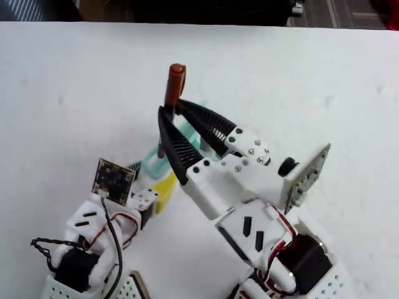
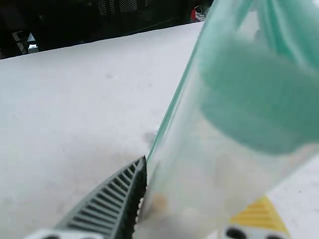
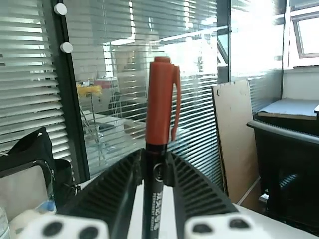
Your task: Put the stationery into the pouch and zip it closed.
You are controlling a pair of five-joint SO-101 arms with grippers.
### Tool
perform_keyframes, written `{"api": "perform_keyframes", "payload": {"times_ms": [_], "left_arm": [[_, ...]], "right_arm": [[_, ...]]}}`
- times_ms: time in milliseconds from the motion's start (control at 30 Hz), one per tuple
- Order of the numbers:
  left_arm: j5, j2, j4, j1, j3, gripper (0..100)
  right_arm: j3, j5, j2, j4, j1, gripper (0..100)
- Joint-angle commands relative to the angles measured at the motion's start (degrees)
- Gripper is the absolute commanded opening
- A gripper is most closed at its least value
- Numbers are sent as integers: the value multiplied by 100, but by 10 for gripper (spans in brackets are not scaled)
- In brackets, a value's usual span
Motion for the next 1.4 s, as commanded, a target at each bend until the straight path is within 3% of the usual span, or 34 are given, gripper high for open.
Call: {"api": "perform_keyframes", "payload": {"times_ms": [0, 300, 433, 500, 667, 833, 1067, 1367], "left_arm": [[-62, 163, -158, 57, -44, 241], [-62, 163, -158, 40, -53, 241], [-53, 163, -158, 40, -53, 241], [-53, 163, -158, 40, -53, 241], [-53, 163, -158, 40, -44, 241], [-26, 163, -167, -180, -62, 240], [220, 163, -440, -901, -26, 238], [818, 163, -624, -1789, -26, 237]], "right_arm": [[-97, 492, 409, -145, 136, 17], [-97, 527, 479, 681, 286, 17], [-114, 580, 453, 1464, -48, 23], [-141, 580, 426, 1771, -286, 68], [-149, 580, 426, 1921, -382, 309], [-475, 580, 426, 1982, -330, 298], [-1354, 571, 462, 2255, 435, 214], [-1574, 571, 1007, 2853, 2378, 150]]}}
